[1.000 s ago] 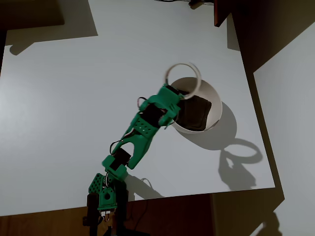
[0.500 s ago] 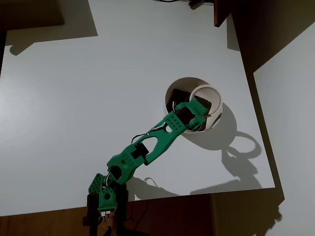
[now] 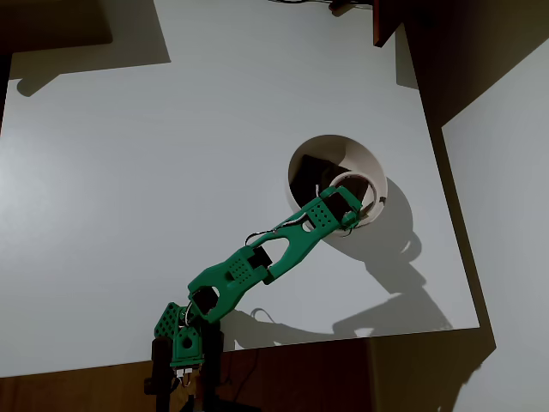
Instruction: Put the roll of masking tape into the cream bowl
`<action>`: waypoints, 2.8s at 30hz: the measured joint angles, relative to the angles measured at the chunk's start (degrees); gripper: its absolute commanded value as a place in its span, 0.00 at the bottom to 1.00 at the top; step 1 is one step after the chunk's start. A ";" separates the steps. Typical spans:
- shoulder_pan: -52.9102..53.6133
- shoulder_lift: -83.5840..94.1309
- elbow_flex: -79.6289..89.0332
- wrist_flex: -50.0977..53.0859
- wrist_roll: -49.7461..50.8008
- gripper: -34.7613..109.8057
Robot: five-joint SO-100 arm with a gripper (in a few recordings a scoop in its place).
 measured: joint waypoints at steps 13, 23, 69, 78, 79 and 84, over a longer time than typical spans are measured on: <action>-5.10 -0.88 0.00 -3.08 0.53 0.19; -5.62 -0.88 0.00 -3.25 3.43 0.39; -56.51 47.02 4.57 23.91 14.06 0.18; -64.34 60.29 27.77 20.57 14.15 0.18; -64.51 62.23 31.55 19.25 14.15 0.18; -64.51 70.22 49.57 12.66 12.74 0.18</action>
